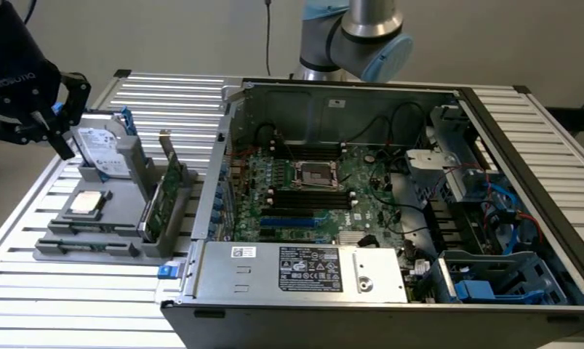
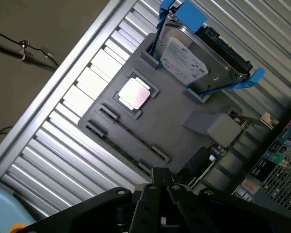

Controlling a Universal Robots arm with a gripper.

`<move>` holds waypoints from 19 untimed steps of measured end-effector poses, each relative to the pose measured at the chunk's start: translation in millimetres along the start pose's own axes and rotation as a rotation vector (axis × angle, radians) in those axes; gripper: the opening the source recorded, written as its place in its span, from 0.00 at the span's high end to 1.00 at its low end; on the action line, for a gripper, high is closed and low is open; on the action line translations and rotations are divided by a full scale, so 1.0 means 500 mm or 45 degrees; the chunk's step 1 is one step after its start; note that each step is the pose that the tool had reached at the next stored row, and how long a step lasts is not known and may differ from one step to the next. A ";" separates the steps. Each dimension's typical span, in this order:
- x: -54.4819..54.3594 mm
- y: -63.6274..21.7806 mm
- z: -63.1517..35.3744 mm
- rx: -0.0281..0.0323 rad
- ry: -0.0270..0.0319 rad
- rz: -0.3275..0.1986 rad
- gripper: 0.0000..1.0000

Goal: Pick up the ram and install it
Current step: 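Pick up the ram and move it above insertion slot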

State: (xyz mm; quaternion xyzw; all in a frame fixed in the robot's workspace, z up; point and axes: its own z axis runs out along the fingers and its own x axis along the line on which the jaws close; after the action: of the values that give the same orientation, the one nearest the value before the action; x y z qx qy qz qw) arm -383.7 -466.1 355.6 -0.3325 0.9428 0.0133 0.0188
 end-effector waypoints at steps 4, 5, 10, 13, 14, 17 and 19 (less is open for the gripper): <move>0.000 0.000 0.000 0.0186 0.0368 -0.062 0.89; 0.000 0.000 0.000 0.0264 0.0476 -0.076 0.89; 0.000 0.000 0.000 0.0630 0.0901 -0.151 0.89; 0.000 0.000 0.001 0.0685 0.0952 -0.216 0.89; 0.000 0.000 0.002 0.0684 0.0948 -0.237 0.89; 0.000 0.000 0.007 0.0678 0.0937 -0.308 0.89; 0.001 0.000 0.011 0.0674 0.0929 -0.354 0.89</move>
State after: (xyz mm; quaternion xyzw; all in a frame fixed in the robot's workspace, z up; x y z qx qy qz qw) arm -383.7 -466.1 350.1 -0.4595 0.8878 -0.0263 -0.0051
